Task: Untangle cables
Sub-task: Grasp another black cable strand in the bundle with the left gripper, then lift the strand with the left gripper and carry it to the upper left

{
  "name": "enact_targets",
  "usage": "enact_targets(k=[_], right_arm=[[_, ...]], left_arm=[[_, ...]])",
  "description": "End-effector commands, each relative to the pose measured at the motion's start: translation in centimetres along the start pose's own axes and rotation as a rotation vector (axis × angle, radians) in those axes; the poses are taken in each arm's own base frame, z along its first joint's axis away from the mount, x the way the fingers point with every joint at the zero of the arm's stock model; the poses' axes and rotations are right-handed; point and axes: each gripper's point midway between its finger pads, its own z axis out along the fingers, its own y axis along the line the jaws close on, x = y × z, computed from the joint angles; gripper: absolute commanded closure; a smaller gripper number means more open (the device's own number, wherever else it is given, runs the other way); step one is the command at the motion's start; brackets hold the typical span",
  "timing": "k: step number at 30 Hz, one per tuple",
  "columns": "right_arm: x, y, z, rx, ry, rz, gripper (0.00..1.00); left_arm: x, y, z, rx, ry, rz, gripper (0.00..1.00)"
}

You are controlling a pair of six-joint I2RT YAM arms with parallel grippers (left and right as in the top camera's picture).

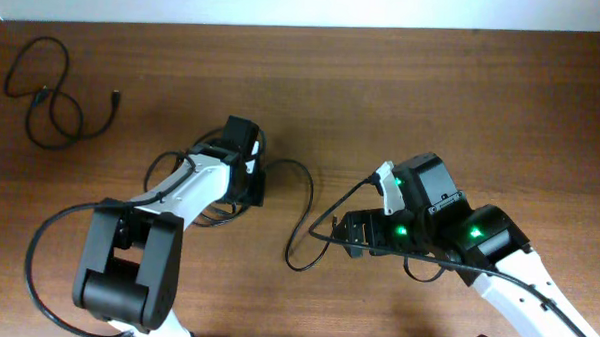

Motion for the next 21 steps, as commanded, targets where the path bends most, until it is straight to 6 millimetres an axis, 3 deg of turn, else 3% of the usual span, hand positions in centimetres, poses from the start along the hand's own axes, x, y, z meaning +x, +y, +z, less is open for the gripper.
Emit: enact_targets(k=[1,5,12,14,16,21], right_arm=[[-0.6,0.1,-0.2,0.004,-0.024,-0.009,0.02],[-1.1,0.3,-0.2,-0.004,-0.043,-0.016,0.02],[-1.8,0.4,-0.2,-0.004,-0.072,-0.025,0.02],[-1.8,0.4,-0.2,-0.005,-0.072,-0.025,0.01],[-1.8,0.4,-0.2,-0.005,-0.072,-0.025,0.02],[-1.9,0.2,-0.3,0.009,-0.078,-0.025,0.02]], left_arm=[[-1.8,-1.0,0.6,0.053,-0.047,0.128,0.39],[-3.2,-2.9,0.3,0.145,-0.121,0.343,0.38],[-8.9,-4.1,-1.2,0.134,-0.377,0.466,0.32],[-8.8,-5.3,-1.4,0.171,-0.396,0.557,0.30],[-8.4,-5.7,-1.2,0.165,-0.390,0.634,0.35],[-6.9,-6.4,1.2,0.167,-0.332,0.743,0.41]])
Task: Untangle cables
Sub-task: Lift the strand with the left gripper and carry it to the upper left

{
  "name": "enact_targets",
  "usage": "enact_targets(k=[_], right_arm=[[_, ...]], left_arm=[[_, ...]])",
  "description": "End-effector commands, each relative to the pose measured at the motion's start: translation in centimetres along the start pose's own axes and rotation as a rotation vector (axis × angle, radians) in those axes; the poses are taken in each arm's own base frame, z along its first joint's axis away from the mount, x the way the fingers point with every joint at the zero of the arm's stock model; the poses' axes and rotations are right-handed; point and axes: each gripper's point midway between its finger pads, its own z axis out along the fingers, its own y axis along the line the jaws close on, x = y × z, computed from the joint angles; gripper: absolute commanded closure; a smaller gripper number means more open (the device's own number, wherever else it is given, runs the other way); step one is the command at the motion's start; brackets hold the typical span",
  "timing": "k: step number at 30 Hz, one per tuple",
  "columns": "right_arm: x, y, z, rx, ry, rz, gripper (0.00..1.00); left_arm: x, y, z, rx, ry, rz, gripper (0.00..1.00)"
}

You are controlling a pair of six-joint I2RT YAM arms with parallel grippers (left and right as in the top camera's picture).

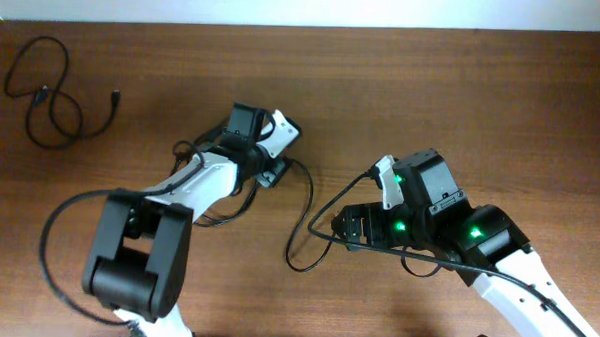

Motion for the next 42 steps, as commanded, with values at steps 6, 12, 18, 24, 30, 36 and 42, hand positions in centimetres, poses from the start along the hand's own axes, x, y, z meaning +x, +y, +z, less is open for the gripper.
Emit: enact_targets(k=[6,12,18,24,30,36,42], right_arm=[[-0.7,0.0,-0.2,0.011,-0.026,-0.009,0.02],[-0.6,-0.1,-0.2,0.011,-0.023,-0.008,0.02],[0.2,-0.4,-0.2,0.026,0.009,0.003,0.02],[0.2,-0.4,-0.2,0.026,0.009,0.003,0.01],[0.2,-0.4,-0.2,0.026,0.009,0.003,0.02],[0.2,-0.4,-0.2,0.026,0.008,0.003,0.02],[0.2,-0.4,-0.2,0.026,0.008,0.003,0.01]], left_arm=[[0.0,0.0,1.6,-0.007,0.001,0.091,1.00],[-12.2,3.0,-10.3,-0.164,-0.344,0.091,1.00],[-17.3,4.2,-31.0,-0.453,-0.721,0.024,1.00],[-15.3,3.8,-43.8,-0.534,-1.009,-0.200,1.00],[-12.8,6.4,-45.8,-0.661,-1.003,-0.310,1.00],[-11.5,9.6,-44.0,-0.756,-0.917,-0.379,1.00],[-6.4,16.2,-42.9,-1.042,-0.732,-0.558,1.00]])
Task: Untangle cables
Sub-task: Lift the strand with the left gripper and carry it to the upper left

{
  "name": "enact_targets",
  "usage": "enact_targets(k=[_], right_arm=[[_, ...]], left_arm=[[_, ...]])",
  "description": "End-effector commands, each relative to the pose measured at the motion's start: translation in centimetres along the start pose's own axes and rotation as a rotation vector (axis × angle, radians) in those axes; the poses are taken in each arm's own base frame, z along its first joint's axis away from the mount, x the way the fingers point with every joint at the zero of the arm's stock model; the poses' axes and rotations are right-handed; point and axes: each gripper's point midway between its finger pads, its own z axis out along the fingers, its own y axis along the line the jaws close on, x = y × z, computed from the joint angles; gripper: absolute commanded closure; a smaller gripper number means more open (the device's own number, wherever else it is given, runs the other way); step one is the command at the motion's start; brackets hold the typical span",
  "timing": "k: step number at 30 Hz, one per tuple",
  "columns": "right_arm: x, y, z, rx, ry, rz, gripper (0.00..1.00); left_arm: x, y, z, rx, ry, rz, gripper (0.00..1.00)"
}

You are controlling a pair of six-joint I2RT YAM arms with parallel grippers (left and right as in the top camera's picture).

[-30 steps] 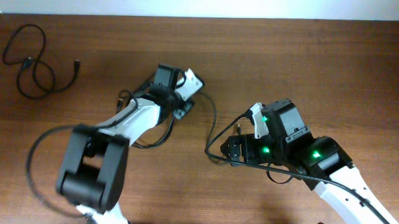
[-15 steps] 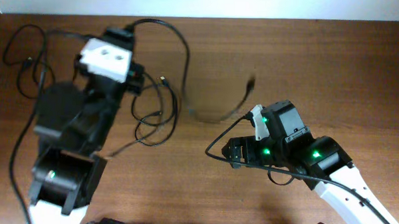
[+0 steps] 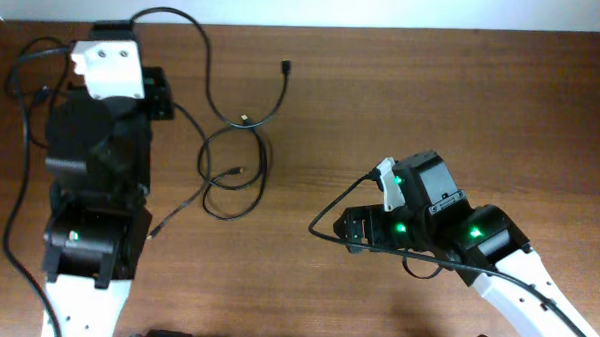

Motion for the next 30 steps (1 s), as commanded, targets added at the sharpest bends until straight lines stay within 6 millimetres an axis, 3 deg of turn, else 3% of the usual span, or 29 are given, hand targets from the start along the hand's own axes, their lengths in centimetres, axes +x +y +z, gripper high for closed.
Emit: enact_targets(k=[1,6,9,14,16,19,23,27,30], right_arm=[[-0.3,0.0,-0.2,0.006,-0.011,-0.005,0.01],[-0.3,0.0,-0.2,0.006,-0.011,-0.005,0.01],[-0.3,0.0,-0.2,0.005,-0.011,-0.005,0.01],[-0.3,0.0,-0.2,0.005,-0.011,-0.005,0.01],[-0.3,0.0,-0.2,0.005,-0.011,-0.005,0.02],[-0.3,0.0,-0.2,0.006,-0.011,-0.005,0.02],[-0.3,0.0,-0.2,0.005,-0.011,-0.005,0.02],[-0.3,0.0,-0.2,0.006,-0.011,-0.005,0.02],[-0.3,0.0,-0.2,0.005,-0.011,-0.005,0.01]], left_arm=[[2.7,5.2,2.2,-0.237,0.084,-0.001,1.00],[6.4,8.4,5.4,-0.341,0.156,-0.073,1.00],[7.2,9.7,8.5,-0.378,0.113,-0.093,1.00],[6.1,7.4,14.4,-0.237,-0.092,-0.141,1.00],[6.7,7.2,16.4,-0.242,-0.161,-0.152,1.00],[11.9,6.5,19.3,-0.239,-0.079,-0.137,1.00],[23.6,5.7,22.2,-0.254,0.175,-0.091,1.00],[29.5,6.6,21.9,-0.342,0.323,-0.048,1.00],[31.6,6.4,21.7,-0.337,0.388,-0.032,0.98]])
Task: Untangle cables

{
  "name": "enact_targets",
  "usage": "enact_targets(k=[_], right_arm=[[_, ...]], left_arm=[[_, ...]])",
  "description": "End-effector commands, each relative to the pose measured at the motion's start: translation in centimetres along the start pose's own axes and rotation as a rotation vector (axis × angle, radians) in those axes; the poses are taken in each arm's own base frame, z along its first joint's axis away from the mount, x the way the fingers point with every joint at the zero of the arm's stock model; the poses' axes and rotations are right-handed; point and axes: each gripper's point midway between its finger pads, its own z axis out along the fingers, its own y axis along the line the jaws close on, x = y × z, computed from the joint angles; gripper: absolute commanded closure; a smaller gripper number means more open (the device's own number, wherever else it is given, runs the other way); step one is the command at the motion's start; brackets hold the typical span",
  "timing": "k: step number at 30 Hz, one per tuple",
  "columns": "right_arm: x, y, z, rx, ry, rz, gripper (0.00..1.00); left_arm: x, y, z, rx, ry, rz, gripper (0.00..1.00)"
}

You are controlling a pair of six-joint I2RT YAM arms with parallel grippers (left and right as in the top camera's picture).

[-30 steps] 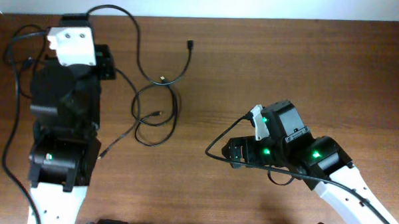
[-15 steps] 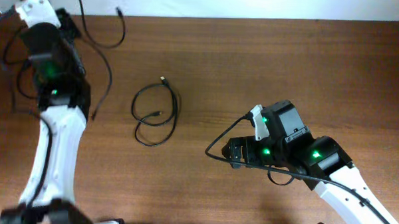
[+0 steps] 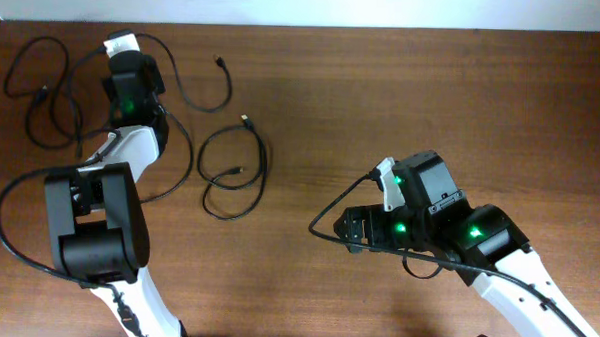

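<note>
Several black cables lie on the brown table. My left gripper (image 3: 134, 63) reaches to the far left corner; its fingers are hidden under its body, and a long black cable (image 3: 197, 103) runs out from it to a free plug (image 3: 219, 60). A separate looped cable (image 3: 235, 176) with light-tipped plugs lies in the middle left. My right gripper (image 3: 350, 230) is shut on a short black cable loop (image 3: 324, 211) that curves up past its wrist.
Another coiled black cable (image 3: 42, 99) lies at the far left corner beside the left gripper. The left arm's own supply cord (image 3: 8, 218) loops out at the left edge. The table's back edge (image 3: 385, 31) meets a white wall.
My left gripper went down to the far left corner, and the long cable moved left with it, its free plug shifting from centre back towards the left. The right arm stayed put.
Both grippers were close together mid-table on one tangle. The left gripper then held its cable a little farther back. Later it was high at the far left with the tangle spread out behind it. Now two cables lie apart, with the right gripper's loop separate.
</note>
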Motion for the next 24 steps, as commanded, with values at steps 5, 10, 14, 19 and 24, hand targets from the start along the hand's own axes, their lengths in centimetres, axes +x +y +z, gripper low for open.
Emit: enact_targets(k=[5,10,14,19,24], right_arm=[[-0.3,0.1,-0.2,0.001,-0.012,-0.006,0.02],[-0.3,0.1,-0.2,0.001,-0.011,-0.006,0.02],[-0.3,0.1,-0.2,0.001,-0.012,-0.005,0.01],[-0.3,0.1,-0.2,0.001,-0.012,-0.005,0.02],[-0.3,0.1,-0.2,0.001,-0.012,-0.006,0.02]], left_arm=[[-3.1,1.1,0.2,-0.051,-0.129,0.050,1.00],[-13.7,2.0,-3.8,-0.054,-0.581,-0.075,1.00],[-14.1,0.0,-4.0,0.062,-0.607,-0.039,1.00],[-12.0,-2.8,-2.8,0.225,-0.552,0.032,1.00],[-13.9,-2.0,-2.7,0.214,-0.665,0.006,1.00]])
